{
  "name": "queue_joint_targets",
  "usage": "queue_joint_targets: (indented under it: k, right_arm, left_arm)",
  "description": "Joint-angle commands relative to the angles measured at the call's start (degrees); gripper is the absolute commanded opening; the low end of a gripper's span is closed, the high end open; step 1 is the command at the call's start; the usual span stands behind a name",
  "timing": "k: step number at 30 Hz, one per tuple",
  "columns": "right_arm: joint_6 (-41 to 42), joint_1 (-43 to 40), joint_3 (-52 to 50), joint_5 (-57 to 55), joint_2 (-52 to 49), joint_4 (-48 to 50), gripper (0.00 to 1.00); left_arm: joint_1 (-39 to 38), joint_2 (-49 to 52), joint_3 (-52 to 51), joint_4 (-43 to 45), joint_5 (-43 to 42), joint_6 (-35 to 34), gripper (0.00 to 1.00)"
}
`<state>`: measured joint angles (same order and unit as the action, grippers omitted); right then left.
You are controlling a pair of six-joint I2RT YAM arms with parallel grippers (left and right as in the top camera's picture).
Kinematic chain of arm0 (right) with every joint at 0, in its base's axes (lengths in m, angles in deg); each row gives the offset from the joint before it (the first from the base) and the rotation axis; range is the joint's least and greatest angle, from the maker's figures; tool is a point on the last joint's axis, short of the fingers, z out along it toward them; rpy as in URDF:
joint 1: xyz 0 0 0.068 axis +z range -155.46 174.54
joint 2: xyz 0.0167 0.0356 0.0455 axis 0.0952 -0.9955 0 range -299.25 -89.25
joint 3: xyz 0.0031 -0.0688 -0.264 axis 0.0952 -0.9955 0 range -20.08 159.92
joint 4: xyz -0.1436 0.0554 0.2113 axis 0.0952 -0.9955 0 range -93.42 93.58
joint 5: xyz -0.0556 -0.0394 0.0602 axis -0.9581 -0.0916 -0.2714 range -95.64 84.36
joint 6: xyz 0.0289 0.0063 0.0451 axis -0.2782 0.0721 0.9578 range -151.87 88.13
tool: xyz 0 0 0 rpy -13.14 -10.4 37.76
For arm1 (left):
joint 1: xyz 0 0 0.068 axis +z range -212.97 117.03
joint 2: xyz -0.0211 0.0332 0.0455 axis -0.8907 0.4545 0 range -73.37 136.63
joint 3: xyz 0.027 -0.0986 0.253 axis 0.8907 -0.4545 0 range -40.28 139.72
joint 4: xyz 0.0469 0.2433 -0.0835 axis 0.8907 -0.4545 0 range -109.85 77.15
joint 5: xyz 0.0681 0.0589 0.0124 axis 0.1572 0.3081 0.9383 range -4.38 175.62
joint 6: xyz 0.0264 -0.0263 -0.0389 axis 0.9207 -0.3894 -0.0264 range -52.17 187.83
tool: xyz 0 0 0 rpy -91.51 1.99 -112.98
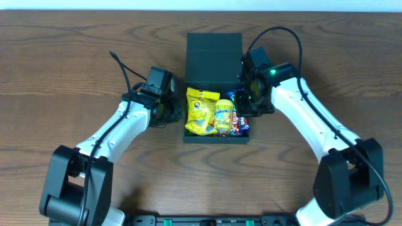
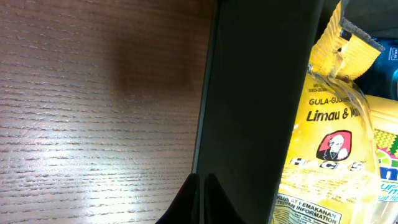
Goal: Pack container
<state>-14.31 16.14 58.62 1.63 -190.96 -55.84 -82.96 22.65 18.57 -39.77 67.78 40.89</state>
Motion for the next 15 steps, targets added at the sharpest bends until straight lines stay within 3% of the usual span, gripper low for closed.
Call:
queue_joint_targets:
  k: [1, 15]
  right_arm:
    - [-0.9, 0.9, 0.6, 0.7, 1.0, -0.2, 0.01]
    - [-0.9, 0.9, -6.0, 0.0, 0.9, 3.5, 0.01]
  left_arm:
    - [0.0, 0.2, 0.1, -0.3, 0.0, 0.9, 0.06]
    - [0.0, 0.2, 0.1, -0.3, 0.0, 1.2, 0.06]
